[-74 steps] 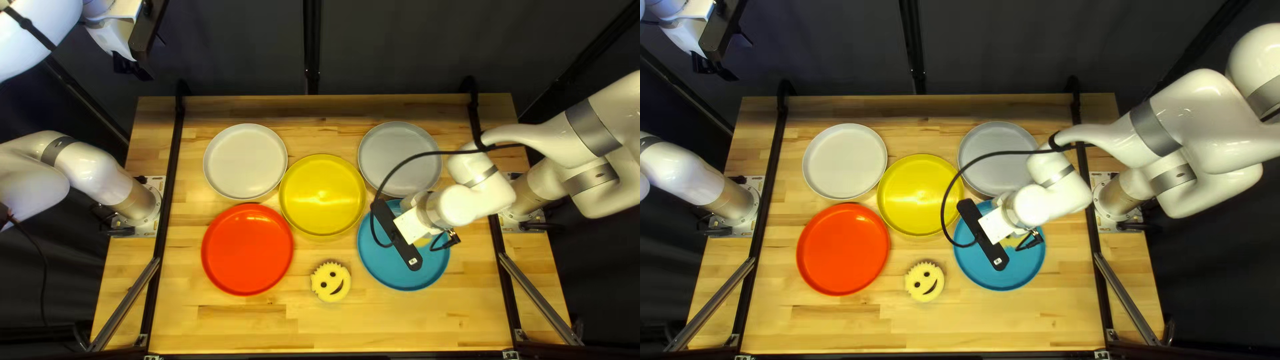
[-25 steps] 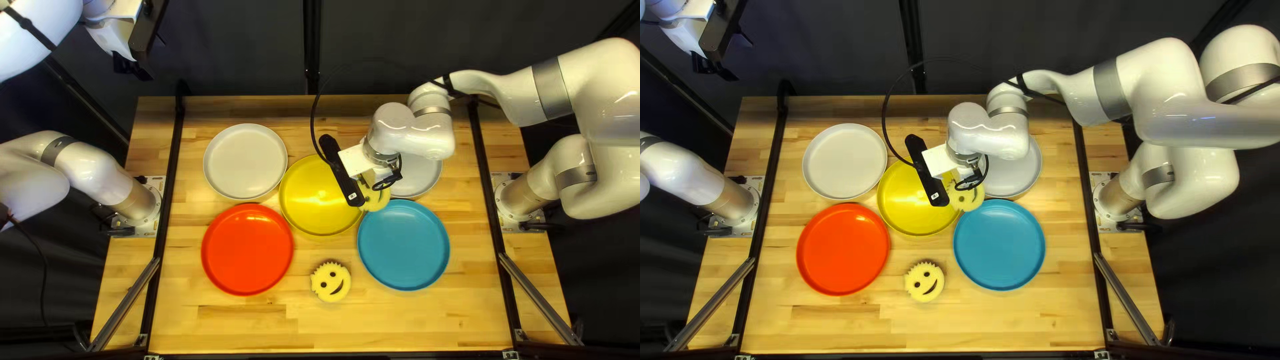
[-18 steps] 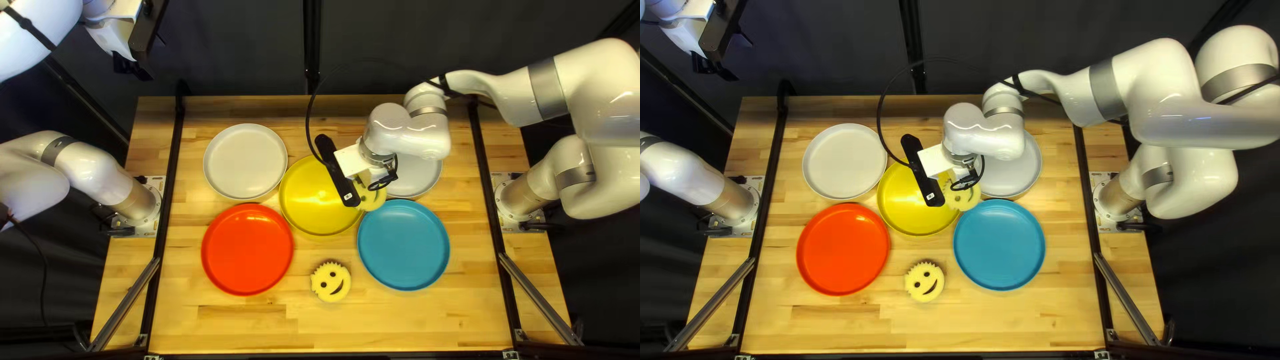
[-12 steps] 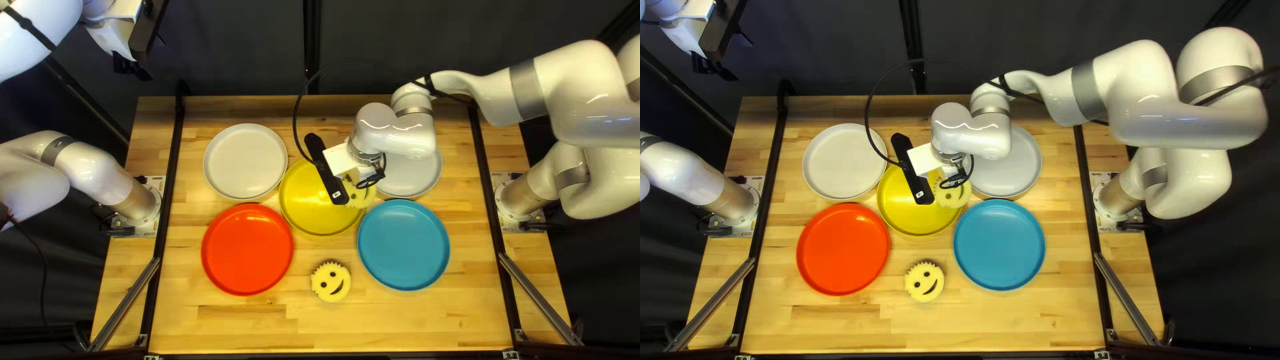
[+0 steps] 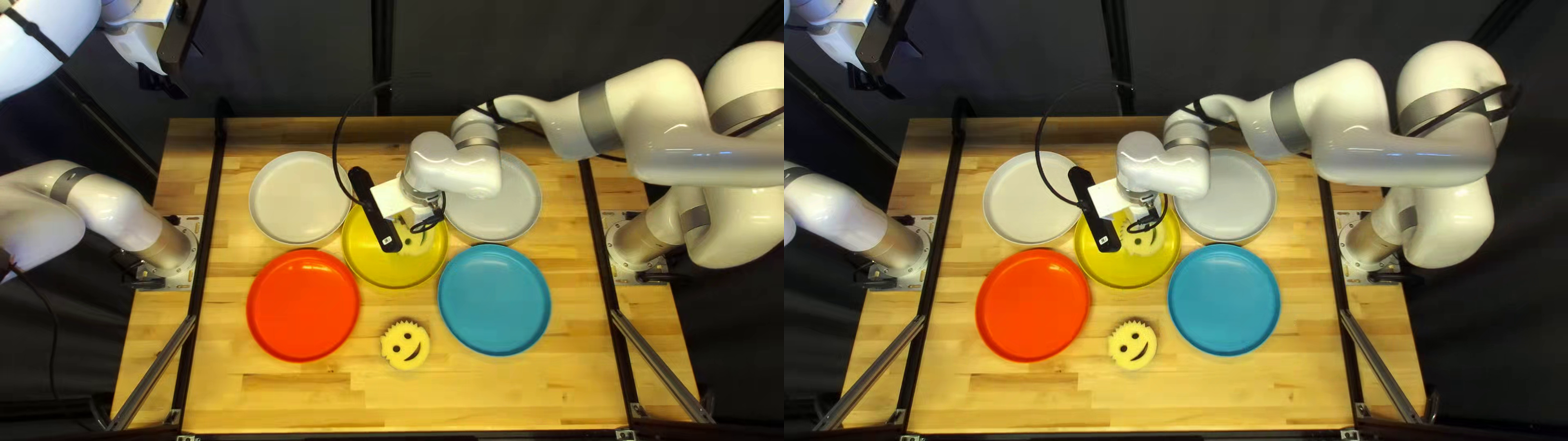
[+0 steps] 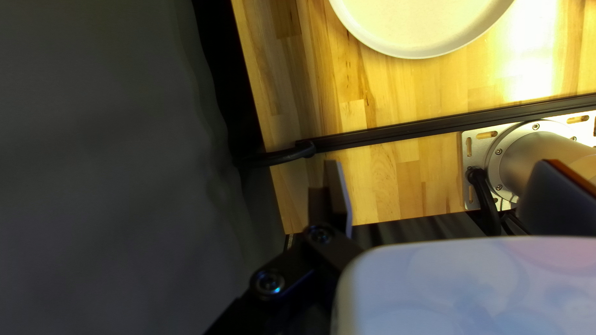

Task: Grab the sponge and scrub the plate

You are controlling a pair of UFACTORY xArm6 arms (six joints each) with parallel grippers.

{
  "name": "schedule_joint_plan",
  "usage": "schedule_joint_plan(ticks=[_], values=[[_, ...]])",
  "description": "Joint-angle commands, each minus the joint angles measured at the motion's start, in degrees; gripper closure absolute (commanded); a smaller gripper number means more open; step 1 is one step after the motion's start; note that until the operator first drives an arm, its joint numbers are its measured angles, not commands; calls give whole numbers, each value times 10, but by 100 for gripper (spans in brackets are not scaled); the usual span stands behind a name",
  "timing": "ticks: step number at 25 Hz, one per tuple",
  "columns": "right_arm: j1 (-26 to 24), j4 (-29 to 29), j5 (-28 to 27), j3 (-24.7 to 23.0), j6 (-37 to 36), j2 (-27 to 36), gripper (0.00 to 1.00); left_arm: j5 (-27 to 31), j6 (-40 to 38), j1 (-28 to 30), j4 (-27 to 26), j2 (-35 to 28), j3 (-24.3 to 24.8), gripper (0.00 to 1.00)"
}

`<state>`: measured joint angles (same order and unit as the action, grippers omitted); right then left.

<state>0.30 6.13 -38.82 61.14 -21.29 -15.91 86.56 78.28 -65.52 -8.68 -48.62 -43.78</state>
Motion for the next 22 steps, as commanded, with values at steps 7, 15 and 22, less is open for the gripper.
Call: schedule_joint_plan(ticks=[7,15,22], values=[[-28,25,39,-36,-13,4,100,0,0,0,0,0,0,0],[-56,54,42,-26,-26,-2,100,0,0,0,0,0,0,0],[-71,94,54,-28,-25,-5,100,0,0,0,0,0,0,0]])
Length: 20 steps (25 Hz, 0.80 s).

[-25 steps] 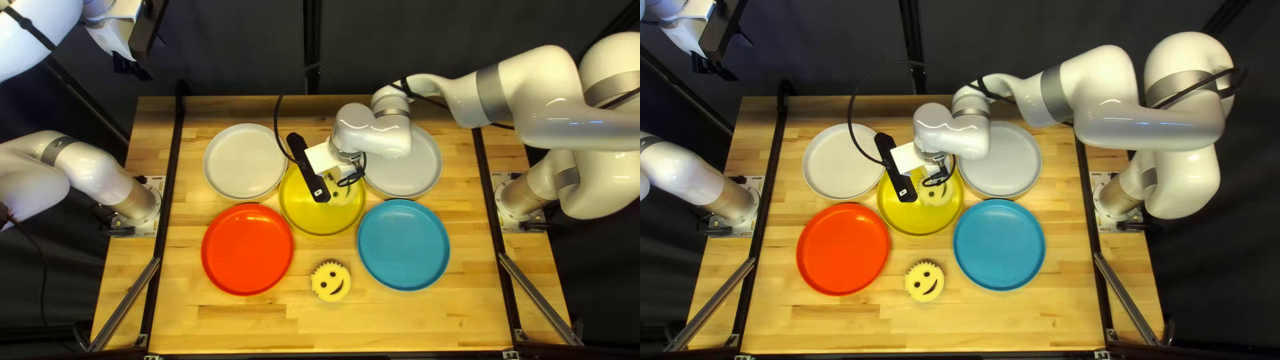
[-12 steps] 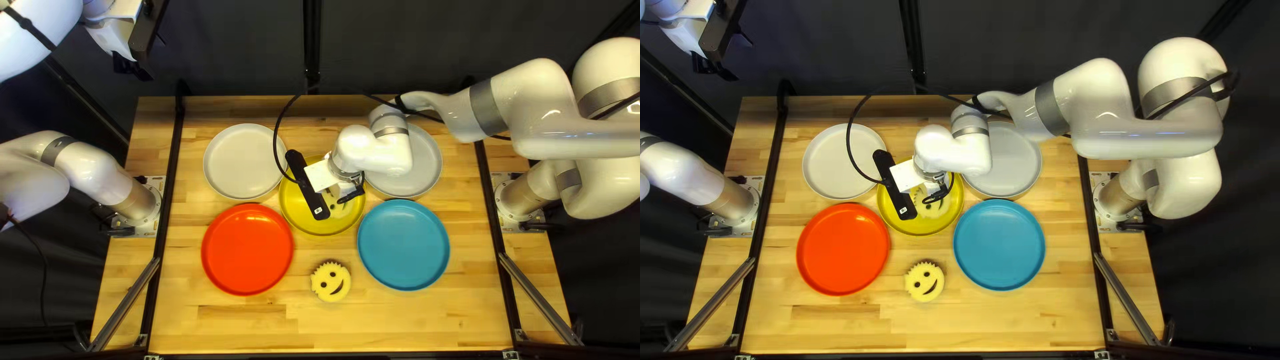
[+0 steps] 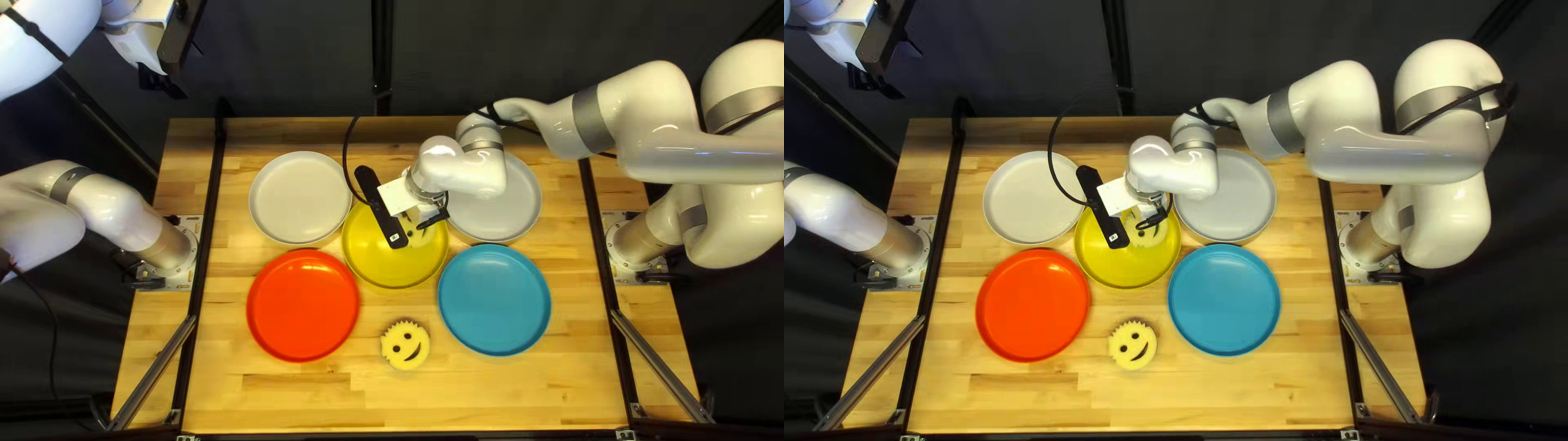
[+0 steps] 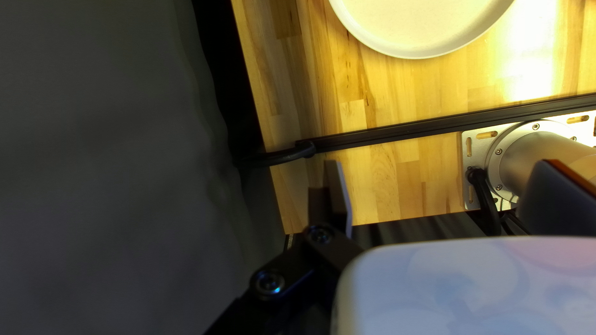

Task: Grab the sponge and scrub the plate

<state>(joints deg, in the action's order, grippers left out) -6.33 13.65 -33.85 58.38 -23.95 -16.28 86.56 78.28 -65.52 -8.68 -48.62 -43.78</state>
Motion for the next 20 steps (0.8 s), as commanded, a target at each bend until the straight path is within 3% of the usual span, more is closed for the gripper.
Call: schedule_joint_plan(ticks=[1,9,20], values=[[-5,25,5,-1,4,-2,100,0,0,0,0,0,0,0],[-6,47,1,-2,4,1,100,0,0,0,0,0,0,0],[59,27,-16,-17,38,19,100,0,0,0,0,0,0,0]])
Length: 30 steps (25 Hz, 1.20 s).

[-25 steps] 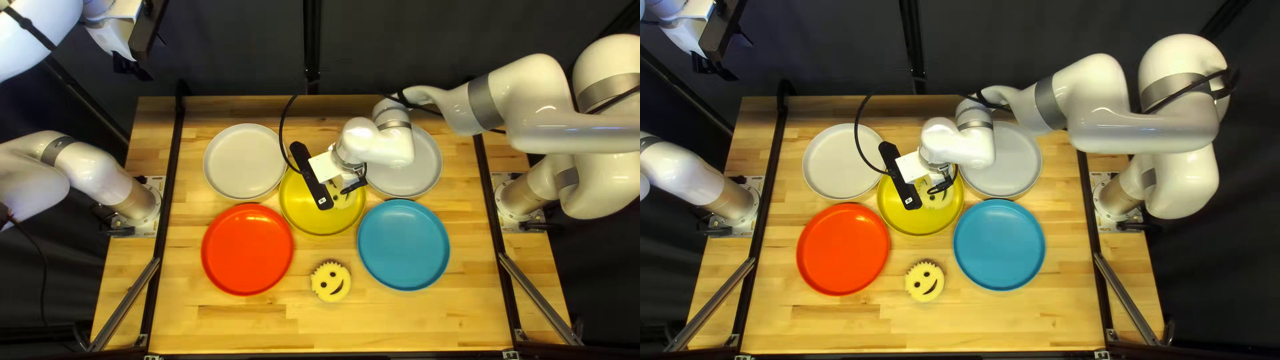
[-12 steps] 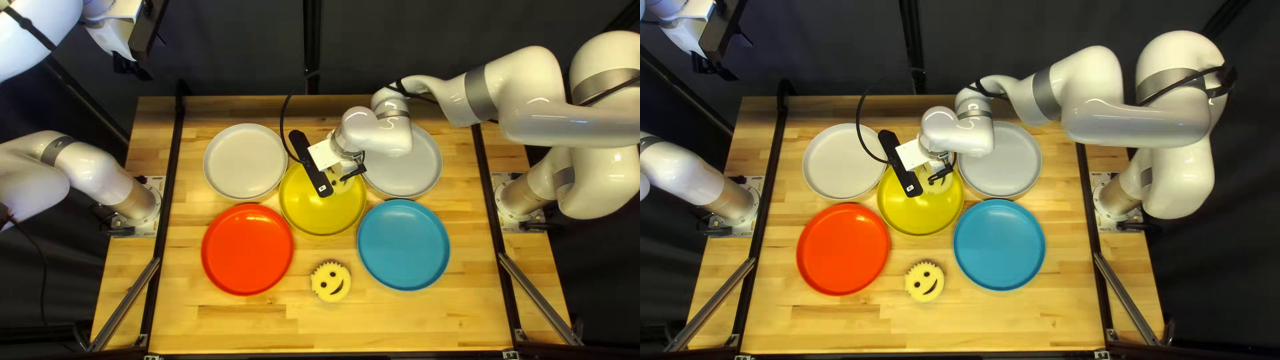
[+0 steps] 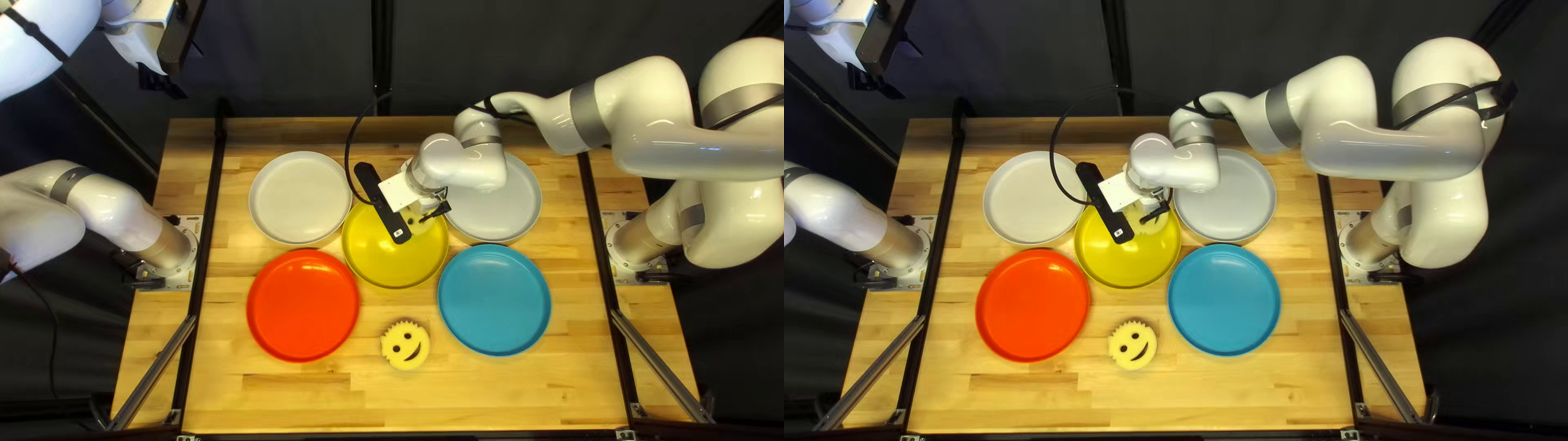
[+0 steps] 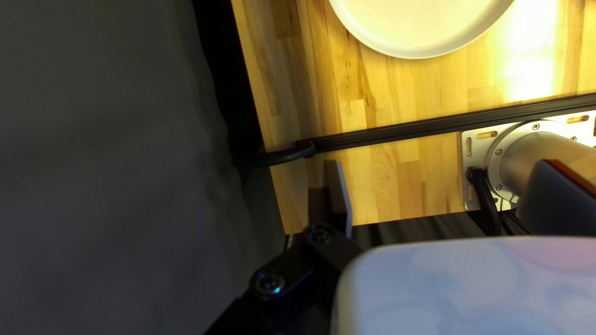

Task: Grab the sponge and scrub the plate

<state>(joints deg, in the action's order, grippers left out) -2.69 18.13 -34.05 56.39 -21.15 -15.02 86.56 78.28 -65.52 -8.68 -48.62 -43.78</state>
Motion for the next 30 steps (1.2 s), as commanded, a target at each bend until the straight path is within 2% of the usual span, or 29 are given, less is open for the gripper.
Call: schedule_joint_plan(ticks=[1,5,9,21,30], values=[[30,-28,-21,10,9,5,100,0,0,0,0,0,0,0],[49,-62,-40,42,-3,-13,100,0,0,0,0,0,0,0],[45,-77,-47,64,-23,-29,100,0,0,0,0,0,0,0],[-36,-89,-22,109,-87,-83,100,0,0,0,0,0,0,0],[-68,-99,-41,148,-111,-104,100,0,0,0,0,0,0,0]])
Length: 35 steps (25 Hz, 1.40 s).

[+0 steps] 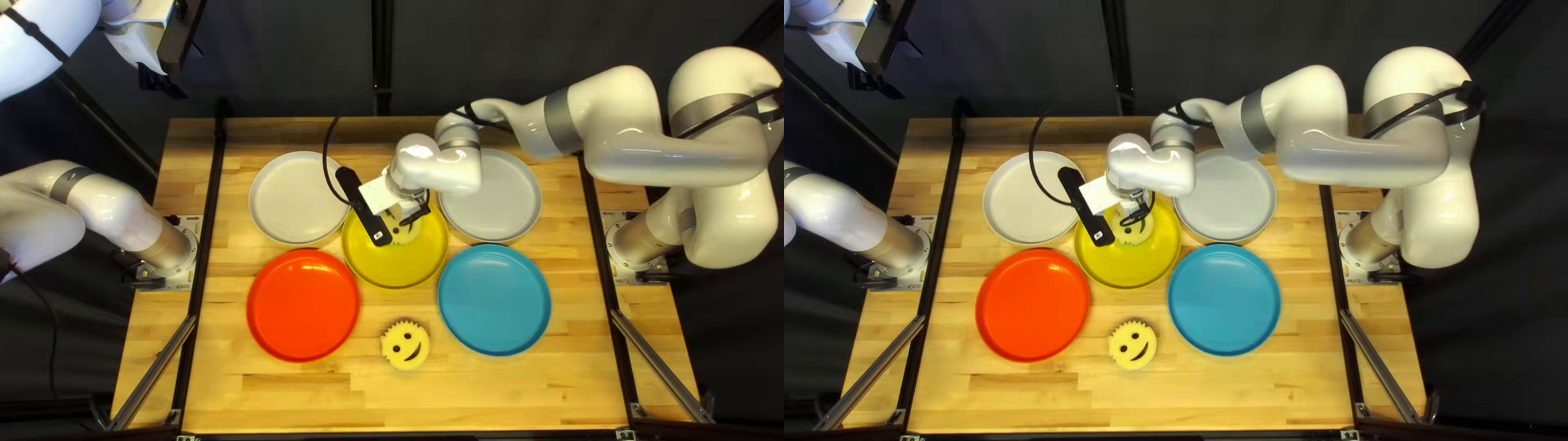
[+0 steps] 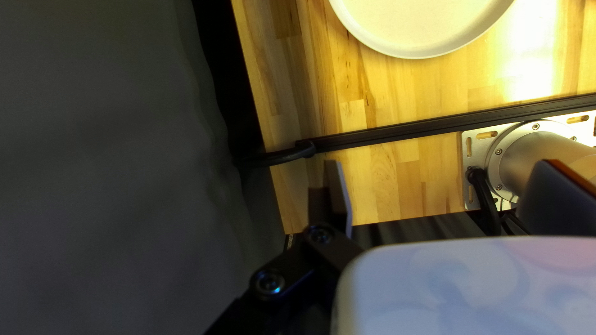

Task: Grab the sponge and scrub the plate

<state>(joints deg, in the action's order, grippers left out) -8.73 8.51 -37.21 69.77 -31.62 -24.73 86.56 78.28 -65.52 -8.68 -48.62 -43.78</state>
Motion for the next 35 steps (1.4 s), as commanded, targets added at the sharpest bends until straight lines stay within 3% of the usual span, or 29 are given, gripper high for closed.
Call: schedule_joint_plan(ticks=[1,12,23,28,35], values=[[-9,-3,-12,17,-7,-8,100,0,0,0,0,0,0,0],[23,4,1,19,18,-23,100,0,0,0,0,0,0,0],[103,50,-3,-15,101,17,100,0,0,0,0,0,0,0],[114,59,-10,12,103,-6,100,0,0,0,0,0,0,0],[75,44,-30,65,53,-45,100,0,0,0,0,0,0,0]])
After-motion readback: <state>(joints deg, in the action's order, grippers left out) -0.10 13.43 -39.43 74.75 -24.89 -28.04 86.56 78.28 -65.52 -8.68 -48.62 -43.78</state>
